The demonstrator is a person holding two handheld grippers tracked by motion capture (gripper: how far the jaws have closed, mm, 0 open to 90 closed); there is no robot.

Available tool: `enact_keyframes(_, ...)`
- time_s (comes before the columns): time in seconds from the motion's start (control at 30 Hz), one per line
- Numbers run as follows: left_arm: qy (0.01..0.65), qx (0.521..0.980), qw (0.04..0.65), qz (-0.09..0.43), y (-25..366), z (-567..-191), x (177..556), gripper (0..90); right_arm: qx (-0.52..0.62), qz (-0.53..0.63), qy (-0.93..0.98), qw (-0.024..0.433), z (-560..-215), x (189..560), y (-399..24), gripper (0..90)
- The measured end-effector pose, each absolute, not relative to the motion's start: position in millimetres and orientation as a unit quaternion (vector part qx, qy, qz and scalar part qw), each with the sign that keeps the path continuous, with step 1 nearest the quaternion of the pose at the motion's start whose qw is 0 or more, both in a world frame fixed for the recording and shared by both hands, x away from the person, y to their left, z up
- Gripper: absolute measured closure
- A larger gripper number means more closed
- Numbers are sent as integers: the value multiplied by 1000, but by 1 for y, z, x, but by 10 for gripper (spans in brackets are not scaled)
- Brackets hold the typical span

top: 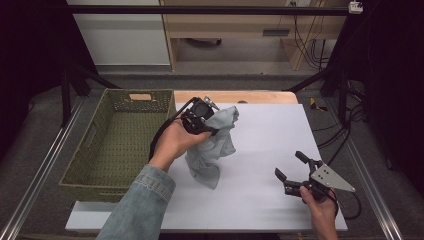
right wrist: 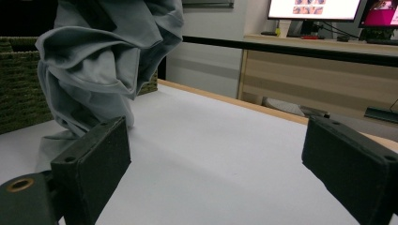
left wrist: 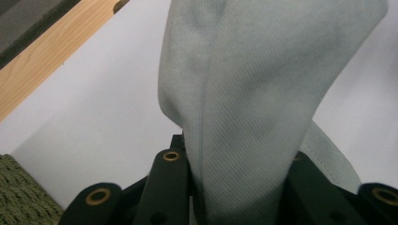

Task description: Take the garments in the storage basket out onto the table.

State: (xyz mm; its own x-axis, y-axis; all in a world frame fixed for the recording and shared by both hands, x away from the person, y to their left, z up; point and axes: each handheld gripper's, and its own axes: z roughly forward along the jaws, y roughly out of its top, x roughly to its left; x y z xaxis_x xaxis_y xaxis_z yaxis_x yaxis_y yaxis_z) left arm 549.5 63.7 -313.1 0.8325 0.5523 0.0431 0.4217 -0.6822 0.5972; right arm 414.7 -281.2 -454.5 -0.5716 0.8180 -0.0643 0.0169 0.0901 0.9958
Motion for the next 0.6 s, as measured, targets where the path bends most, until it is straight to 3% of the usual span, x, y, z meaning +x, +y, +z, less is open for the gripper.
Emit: enact_keyframes(0.6,280,898,314,129,58,-325,551,733,318,594,657,337,-454,415,-281,83)
